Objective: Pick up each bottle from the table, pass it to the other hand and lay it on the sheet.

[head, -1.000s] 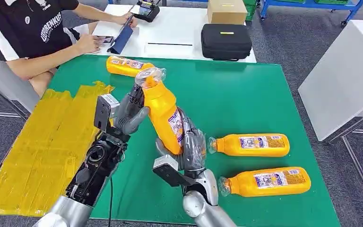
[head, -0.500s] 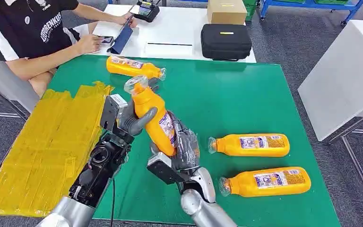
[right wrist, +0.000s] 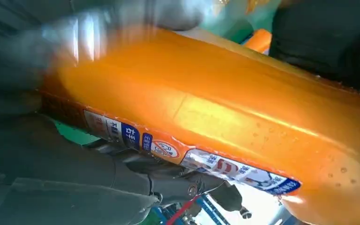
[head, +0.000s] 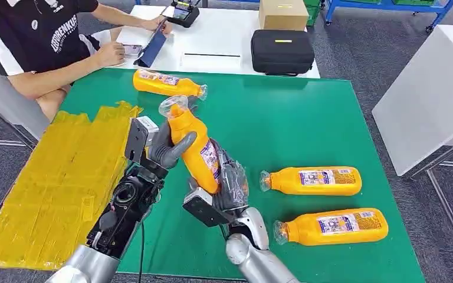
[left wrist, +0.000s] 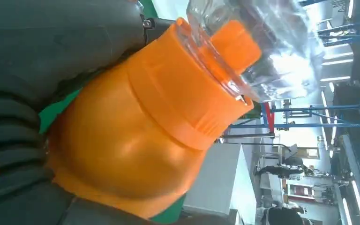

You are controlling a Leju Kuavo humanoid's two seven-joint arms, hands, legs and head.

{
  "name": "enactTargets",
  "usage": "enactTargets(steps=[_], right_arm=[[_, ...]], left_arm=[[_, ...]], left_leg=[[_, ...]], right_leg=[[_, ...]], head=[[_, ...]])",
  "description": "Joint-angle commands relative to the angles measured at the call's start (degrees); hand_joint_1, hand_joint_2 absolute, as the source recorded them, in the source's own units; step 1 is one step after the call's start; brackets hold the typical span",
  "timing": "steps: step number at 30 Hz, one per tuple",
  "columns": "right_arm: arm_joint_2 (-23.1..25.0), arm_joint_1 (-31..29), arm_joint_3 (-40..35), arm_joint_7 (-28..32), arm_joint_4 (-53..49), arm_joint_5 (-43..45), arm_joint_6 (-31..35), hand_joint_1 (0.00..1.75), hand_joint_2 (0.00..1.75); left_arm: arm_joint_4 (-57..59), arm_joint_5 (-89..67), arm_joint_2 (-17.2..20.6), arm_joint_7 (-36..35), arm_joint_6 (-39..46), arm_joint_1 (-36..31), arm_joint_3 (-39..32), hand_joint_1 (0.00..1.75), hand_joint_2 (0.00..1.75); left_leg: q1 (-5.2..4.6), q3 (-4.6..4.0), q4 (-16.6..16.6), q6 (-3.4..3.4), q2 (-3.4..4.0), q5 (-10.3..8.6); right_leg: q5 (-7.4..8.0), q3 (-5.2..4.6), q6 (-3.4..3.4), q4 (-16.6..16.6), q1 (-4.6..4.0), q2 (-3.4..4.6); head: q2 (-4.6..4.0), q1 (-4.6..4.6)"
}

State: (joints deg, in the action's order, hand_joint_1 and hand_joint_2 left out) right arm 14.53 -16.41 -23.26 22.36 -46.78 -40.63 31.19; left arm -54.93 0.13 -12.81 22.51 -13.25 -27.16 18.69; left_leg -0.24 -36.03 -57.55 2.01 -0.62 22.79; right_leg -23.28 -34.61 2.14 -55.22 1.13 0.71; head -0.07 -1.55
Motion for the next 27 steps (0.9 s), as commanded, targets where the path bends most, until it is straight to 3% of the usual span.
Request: enactTargets(steps=[1,2,27], right_arm=[[0.6,-2.83,-0.39,-0.03,5.39,-1.83,0.55,1.75,1.75],[0.51,-2.53,-0.4,-0.32,4.7,-2.1,0.25,1.75,1.75],[-0.19,-1.08,1.68,-0.06,2.5,-2.81,0.78,1.75,1.75]], left_arm=[[2.58,0.29,0.75,-0.16,-0.28,-2.21,1.66,1.68,1.75],[2.86,0.3,0.67,-0.15,-0.35,-2.36,1.77,1.75,1.75],[4.66,-0.58,-0.01,0.97,-0.39,-3.17,1.74,1.75,1.75]], left_leg=[[0.04,0.2,0.01,-0.11,0.05,0.1],[0.03,0.24,0.01,-0.12,0.05,0.11],[0.02,0.18,0.02,-0.09,0.02,0.08]], right_leg=[[-0.08,0.2,-0.1,0.02,-0.06,-0.02],[-0.11,0.23,-0.11,0.01,-0.05,-0.04],[-0.08,0.15,-0.08,0.01,-0.03,-0.05]], head=[[0.0,0.02],[0.0,0.0],[0.0,0.0]])
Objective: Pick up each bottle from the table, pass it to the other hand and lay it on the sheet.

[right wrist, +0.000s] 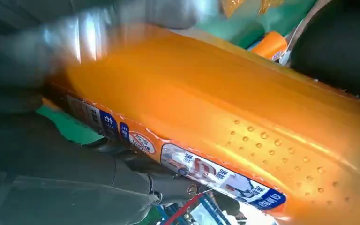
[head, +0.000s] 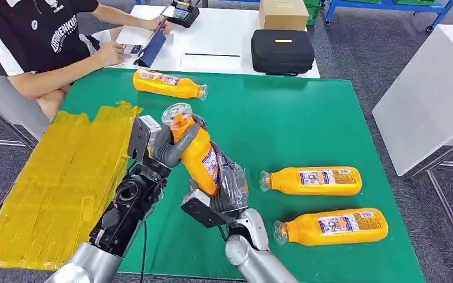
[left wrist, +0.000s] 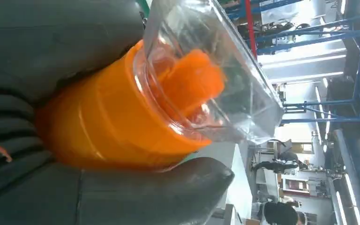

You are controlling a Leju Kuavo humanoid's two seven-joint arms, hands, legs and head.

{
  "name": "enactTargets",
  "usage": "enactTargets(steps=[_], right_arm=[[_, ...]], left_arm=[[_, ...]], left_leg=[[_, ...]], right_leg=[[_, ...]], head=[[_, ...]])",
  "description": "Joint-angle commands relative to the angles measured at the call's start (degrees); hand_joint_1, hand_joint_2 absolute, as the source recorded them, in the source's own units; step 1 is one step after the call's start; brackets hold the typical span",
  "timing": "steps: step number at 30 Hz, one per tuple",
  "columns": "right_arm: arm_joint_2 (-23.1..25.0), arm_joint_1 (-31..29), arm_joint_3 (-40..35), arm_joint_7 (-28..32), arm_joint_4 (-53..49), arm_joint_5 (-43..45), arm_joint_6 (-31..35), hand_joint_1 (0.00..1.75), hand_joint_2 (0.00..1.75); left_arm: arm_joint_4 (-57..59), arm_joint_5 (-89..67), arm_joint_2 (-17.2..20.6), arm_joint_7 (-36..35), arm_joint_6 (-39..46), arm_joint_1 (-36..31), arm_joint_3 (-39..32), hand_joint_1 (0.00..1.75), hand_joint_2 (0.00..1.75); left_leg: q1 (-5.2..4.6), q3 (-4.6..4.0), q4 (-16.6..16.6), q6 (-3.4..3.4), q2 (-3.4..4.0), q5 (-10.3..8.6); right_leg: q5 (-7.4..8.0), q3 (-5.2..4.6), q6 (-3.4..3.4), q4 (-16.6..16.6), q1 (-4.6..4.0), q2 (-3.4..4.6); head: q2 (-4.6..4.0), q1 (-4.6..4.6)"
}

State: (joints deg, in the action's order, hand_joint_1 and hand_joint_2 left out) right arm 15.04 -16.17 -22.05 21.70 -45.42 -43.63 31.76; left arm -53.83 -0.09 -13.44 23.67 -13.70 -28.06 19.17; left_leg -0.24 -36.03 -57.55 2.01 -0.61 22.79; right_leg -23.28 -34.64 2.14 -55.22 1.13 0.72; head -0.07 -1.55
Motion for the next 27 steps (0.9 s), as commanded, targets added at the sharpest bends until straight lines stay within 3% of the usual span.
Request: enactTargets(steps=[1,9,10,11,21,27], right_arm=[[-0.7,-1.32,0.48,0.59,1.15,0.18,0.21,1.75,1.75],[-1.07,-0.61,1.08,0.73,-0.71,0.39,1.01,1.75,1.75],[-1.2,0.16,1.62,1.56,-2.54,0.94,1.62,1.4,1.75],[-1.36,0.63,1.85,2.01,-3.58,1.25,1.81,0.0,1.75],[-2.52,6.68,3.76,5.03,-20.8,3.66,2.07,0.0,1.75],[-2.82,6.9,3.79,5.03,-21.96,3.68,2.01,0.0,1.75]], left_arm=[[3.57,-0.36,0.62,-0.19,0.07,-2.27,1.26,1.75,1.75],[3.43,-0.37,0.73,-0.05,0.44,-2.16,0.78,1.75,1.75],[3.33,-0.21,0.69,0.18,0.62,-2.18,0.33,1.75,1.75],[3.2,-0.01,0.7,0.31,0.66,-2.15,0.02,1.75,1.75],[-5.79,-2.91,2.1,-0.01,5.68,-0.09,-2.51,1.75,1.75],[-6.12,-2.89,2.43,-0.03,5.77,0.02,-2.81,1.75,1.75]], left_leg=[[0.04,0.28,-0.01,-0.13,0.02,0.14],[0.03,0.23,0.01,-0.11,0.01,0.1],[0.03,0.33,0.0,-0.14,0.01,0.16],[0.03,0.23,0.02,-0.11,0.0,0.1],[0.01,0.09,-0.01,-0.09,0.03,0.08],[0.02,0.16,0.0,-0.11,0.04,0.1]], right_leg=[[-0.14,0.29,-0.12,0.0,-0.06,-0.08],[-0.11,0.24,-0.1,0.02,-0.04,-0.08],[-0.17,0.34,-0.13,0.0,-0.05,-0.11],[-0.11,0.24,-0.1,0.02,-0.04,-0.09],[-0.08,0.09,-0.09,-0.02,-0.02,-0.04],[-0.09,0.16,-0.1,0.0,-0.03,-0.04]], head=[[0.0,0.02],[0.0,0.0],[0.0,0.0],[0.0,0.0],[0.0,0.0],[0.0,0.0]])
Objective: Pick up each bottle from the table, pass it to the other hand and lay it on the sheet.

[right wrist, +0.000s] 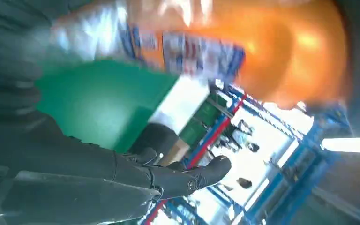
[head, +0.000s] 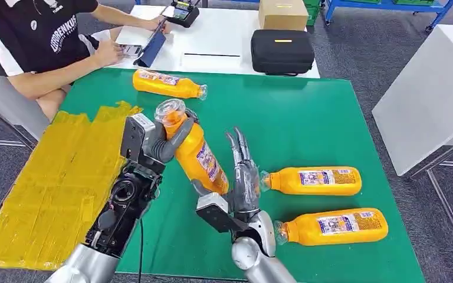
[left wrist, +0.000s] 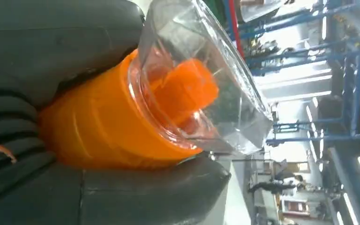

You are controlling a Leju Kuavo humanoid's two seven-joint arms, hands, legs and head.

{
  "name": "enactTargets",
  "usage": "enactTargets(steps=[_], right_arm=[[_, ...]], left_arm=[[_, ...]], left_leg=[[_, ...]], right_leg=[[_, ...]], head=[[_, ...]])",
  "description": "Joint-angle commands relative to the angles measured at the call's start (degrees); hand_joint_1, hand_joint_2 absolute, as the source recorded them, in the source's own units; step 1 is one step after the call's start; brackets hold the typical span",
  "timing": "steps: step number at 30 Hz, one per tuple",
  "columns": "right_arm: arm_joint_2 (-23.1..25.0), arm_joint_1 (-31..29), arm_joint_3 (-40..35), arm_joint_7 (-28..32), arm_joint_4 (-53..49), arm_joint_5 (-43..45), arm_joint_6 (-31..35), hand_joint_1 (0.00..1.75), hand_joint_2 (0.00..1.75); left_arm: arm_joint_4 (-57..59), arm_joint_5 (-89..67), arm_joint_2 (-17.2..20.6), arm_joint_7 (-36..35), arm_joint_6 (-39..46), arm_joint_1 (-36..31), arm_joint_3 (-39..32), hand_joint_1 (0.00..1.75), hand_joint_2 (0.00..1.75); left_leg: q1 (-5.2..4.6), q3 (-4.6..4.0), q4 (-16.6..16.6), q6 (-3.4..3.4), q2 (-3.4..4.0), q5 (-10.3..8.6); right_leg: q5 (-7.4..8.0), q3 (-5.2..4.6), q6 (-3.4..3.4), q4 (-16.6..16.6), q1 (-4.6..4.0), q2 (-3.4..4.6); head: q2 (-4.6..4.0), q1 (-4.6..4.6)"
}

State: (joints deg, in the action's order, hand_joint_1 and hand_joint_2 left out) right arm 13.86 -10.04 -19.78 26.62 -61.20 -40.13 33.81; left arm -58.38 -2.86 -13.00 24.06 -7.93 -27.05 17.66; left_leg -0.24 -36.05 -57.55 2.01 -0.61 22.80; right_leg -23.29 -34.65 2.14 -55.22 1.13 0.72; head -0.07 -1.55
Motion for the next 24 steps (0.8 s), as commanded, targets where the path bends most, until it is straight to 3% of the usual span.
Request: enactTargets(steps=[1,3,6,11,24], right_arm=[[-1.63,1.04,1.6,0.24,-6.52,0.47,-0.03,0.0,1.75],[-1.62,1.39,1.59,0.6,-7.52,0.6,-0.22,0.0,1.75],[-1.81,1.97,1.32,0.44,-10.16,-0.71,0.03,0.0,1.75],[-3.27,4.27,1.07,-0.29,-16.09,-2.2,3.15,0.0,1.75],[-3.72,5.06,0.92,-0.34,-17.69,-2.26,3.24,0.0,1.75]], left_arm=[[-1.59,-1.0,2.07,-0.29,0.79,-1.04,-1.2,1.75,1.75],[-2.83,-5.19,2.55,0.33,6.67,-0.72,-1.45,1.75,1.75],[-7.48,-19.93,3.46,-0.55,23.29,0.38,-2.17,1.75,1.75],[-9.74,-49.0,4.81,-9.01,41.7,-0.53,-3.54,1.75,1.75],[-9.26,-49.25,4.63,-8.99,41.73,-0.6,-3.65,1.75,1.75]], left_leg=[[0.03,0.31,-0.02,-0.15,0.06,0.16],[0.03,0.23,0.0,-0.12,0.06,0.11],[0.03,0.17,-0.01,-0.1,0.11,0.11],[0.04,0.25,-0.04,-0.15,0.08,0.18],[0.01,0.11,0.02,-0.08,0.03,0.05]], right_leg=[[-0.15,0.3,-0.13,-0.02,-0.05,-0.05],[-0.1,0.23,-0.11,0.01,-0.05,-0.04],[-0.09,0.16,-0.1,0.0,-0.04,0.02],[-0.18,0.24,-0.13,-0.06,-0.06,-0.06],[-0.05,0.11,-0.08,0.01,-0.01,-0.04]], head=[[0.0,0.0],[0.0,0.0],[0.0,0.02],[0.0,0.0],[0.0,0.0]])
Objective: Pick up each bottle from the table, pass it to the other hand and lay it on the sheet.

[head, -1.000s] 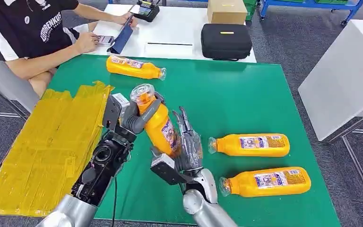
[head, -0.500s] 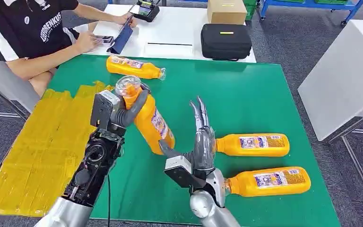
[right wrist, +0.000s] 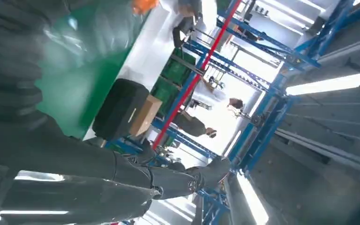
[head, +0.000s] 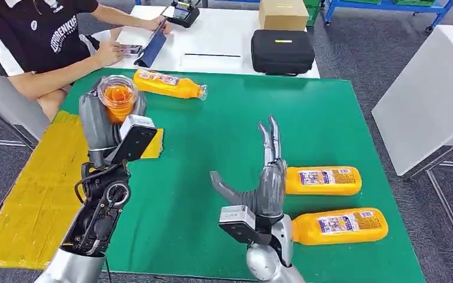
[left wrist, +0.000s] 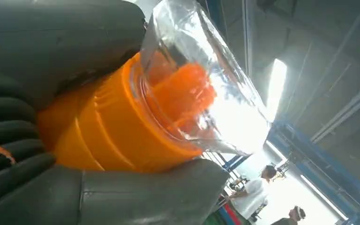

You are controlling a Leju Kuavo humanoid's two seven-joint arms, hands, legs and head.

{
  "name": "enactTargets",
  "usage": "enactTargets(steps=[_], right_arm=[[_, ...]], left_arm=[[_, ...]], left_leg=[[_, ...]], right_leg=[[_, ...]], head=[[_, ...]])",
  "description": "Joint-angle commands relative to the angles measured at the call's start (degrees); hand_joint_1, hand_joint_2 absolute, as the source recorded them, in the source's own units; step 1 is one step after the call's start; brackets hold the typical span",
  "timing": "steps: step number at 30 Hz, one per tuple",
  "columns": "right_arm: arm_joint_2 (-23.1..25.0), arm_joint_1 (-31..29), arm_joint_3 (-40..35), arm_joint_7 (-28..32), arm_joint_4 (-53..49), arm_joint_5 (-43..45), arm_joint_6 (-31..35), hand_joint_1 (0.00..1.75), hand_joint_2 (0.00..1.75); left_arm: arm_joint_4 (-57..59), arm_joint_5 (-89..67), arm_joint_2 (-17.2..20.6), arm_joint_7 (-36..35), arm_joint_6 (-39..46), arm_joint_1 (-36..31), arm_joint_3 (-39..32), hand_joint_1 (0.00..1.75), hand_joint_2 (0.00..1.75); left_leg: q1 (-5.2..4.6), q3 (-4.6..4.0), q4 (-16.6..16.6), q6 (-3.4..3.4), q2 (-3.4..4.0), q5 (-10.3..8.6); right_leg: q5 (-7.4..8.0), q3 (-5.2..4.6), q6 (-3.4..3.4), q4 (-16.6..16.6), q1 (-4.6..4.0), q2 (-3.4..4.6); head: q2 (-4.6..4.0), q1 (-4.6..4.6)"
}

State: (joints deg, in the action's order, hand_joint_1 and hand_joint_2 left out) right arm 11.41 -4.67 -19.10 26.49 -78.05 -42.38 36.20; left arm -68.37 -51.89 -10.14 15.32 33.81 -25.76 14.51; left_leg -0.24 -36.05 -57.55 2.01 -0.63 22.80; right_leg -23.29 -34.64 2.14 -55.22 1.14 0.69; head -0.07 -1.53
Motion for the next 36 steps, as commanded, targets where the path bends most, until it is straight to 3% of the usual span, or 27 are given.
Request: enactTargets(steps=[1,4,5,6,7,8,9,10,12,14,17,23,36], right_arm=[[-1.27,-0.31,0.25,-0.21,-0.85,-0.01,0.85,0.0,1.75],[-1.27,-0.31,0.25,-0.21,-0.85,-0.01,0.85,0.0,1.75],[-1.26,-0.25,0.24,-0.31,-0.92,0.02,1.14,0.0,1.75],[-1.47,0.23,0.36,-0.38,-1.96,-0.14,1.74,0.0,1.75],[-2.05,1.12,0.55,-0.5,-4.06,-0.25,1.99,0.0,1.75],[-3.04,1.92,0.66,-1.55,-6.01,-0.53,0.32,0.0,1.75],[-3.85,2.64,1.01,-2.5,-7.7,-0.65,-1.54,0.0,1.75],[-4.56,3.45,1.75,-2.82,-9.63,-0.49,-3.81,0.0,1.75],[-5.04,4.26,3.17,-2.61,-11.75,-0.57,-5.5,0.0,1.75],[-5.35,4.6,4.41,-3.17,-12.73,-2.06,-6.07,0.0,1.75],[-5.89,4.84,5.96,-4.28,-13.45,-3.59,-6.59,0.0,1.75],[-5.47,5.01,6.73,-5.37,-13.29,-6.99,-9.08,0.0,1.75],[-4.33,3.7,6.62,-6.67,-12.24,-7.9,-10.76,0.0,1.75]], left_arm=[[0.72,-0.22,1.76,-0.25,-0.02,-1.89,-0.5,1.75,1.75],[0.72,-0.22,1.76,-0.25,-0.02,-1.89,-0.5,1.75,1.75],[1.72,-6.49,1.94,-2.48,3.64,-2.11,-0.5,1.75,1.75],[3.47,-21.55,3.0,-10.0,5.91,-2.67,-0.84,1.75,1.75],[5.36,-33.48,3.36,-15.42,2.29,-3.09,-0.68,1.75,1.75],[7.36,-35.63,3.2,-16.11,-0.66,-3.62,-0.45,1.75,1.75],[10.09,-37.01,3.18,-16.24,-2.78,-4.47,-0.21,1.75,1.75],[13.64,-38.11,7.49,-23.5,-4.76,-7.07,7.69,1.75,1.75],[19.85,-38.11,9.61,-30.58,-7.88,-10.28,15.93,1.75,1.75],[25.22,-38.11,8.33,-28.8,-10.74,-11.41,12.02,1.75,1.75],[33.94,-38.11,8.15,-27.05,-12.33,-14.1,8.54,1.75,1.75],[45.06,-38.11,9.55,-26.88,-11.88,-13.12,7.71,1.75,1.75],[51.05,-38.11,10.28,-26.67,-18.19,-12.79,5.0,1.75,1.75]], left_leg=[[0.03,0.22,0.01,-0.12,0.06,0.11],[0.04,0.31,0.01,-0.15,0.08,0.16],[0.03,0.23,0.01,-0.11,0.07,0.13],[0.05,0.35,-0.01,-0.16,0.08,0.2],[0.05,0.42,0.0,-0.17,0.09,0.22],[0.07,0.57,-0.03,-0.23,0.1,0.31],[0.02,0.2,0.04,-0.1,0.05,0.08],[0.02,0.36,0.04,-0.13,-0.09,0.13],[0.02,0.33,0.06,-0.14,-0.21,0.08],[0.02,0.32,0.04,-0.13,-0.48,0.05],[0.0,0.29,0.04,-0.12,0.01,0.07],[-0.03,0.29,0.1,-0.08,0.22,0.07],[0.05,0.19,-0.02,-0.12,0.17,0.12]], right_leg=[[-0.09,0.2,-0.11,0.01,-0.05,-0.03],[-0.15,0.29,-0.14,0.01,-0.06,-0.03],[-0.11,0.21,-0.11,0.01,-0.05,-0.02],[-0.18,0.32,-0.15,-0.01,-0.07,-0.04],[-0.2,0.39,-0.16,0.0,-0.08,-0.04],[-0.29,0.54,-0.21,-0.03,-0.1,-0.07],[-0.07,0.18,-0.09,0.03,-0.04,-0.02],[-0.18,0.37,-0.12,0.02,-0.04,-0.19],[-0.18,0.33,-0.13,0.02,-0.04,-0.32],[-0.22,0.41,-0.14,0.02,-0.04,-0.56],[-0.09,0.23,-0.11,0.03,-0.02,-0.14],[-0.03,0.19,-0.06,0.06,0.01,0.06],[-0.09,0.14,-0.12,-0.01,-0.06,0.05]], head=[[0.0,0.0],[0.0,-0.02],[0.0,-0.02],[0.0,0.0],[0.0,-0.02],[0.0,0.0],[0.0,-0.02],[0.0,-0.02],[0.0,-0.02],[0.0,0.02],[0.0,-0.02],[0.0,-0.02],[0.0,0.0]])
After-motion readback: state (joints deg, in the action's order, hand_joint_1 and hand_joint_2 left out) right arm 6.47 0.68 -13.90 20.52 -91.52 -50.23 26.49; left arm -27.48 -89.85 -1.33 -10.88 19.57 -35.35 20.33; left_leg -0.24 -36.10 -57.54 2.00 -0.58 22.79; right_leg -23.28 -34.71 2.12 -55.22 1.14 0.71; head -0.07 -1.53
